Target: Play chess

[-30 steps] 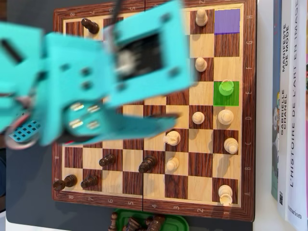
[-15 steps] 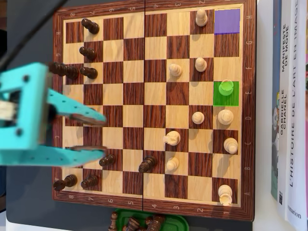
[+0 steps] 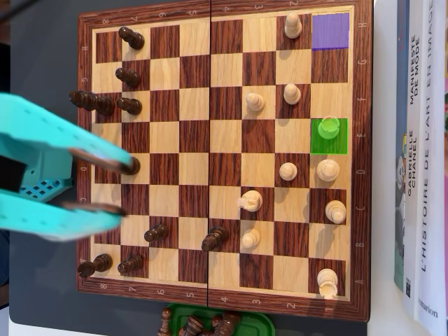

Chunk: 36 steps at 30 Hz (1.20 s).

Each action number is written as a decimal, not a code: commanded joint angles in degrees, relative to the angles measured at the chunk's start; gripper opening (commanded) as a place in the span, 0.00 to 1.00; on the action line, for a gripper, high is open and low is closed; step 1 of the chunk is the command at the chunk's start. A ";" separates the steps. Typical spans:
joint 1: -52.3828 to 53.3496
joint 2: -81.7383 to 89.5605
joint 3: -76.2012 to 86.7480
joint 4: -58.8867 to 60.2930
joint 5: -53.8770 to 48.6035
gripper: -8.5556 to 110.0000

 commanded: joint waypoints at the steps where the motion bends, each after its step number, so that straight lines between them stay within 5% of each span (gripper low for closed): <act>1: -0.62 5.01 3.25 -8.35 0.44 0.19; 14: -3.60 5.19 17.84 -58.80 0.44 0.19; 36: -3.52 5.19 17.93 -109.78 0.35 0.19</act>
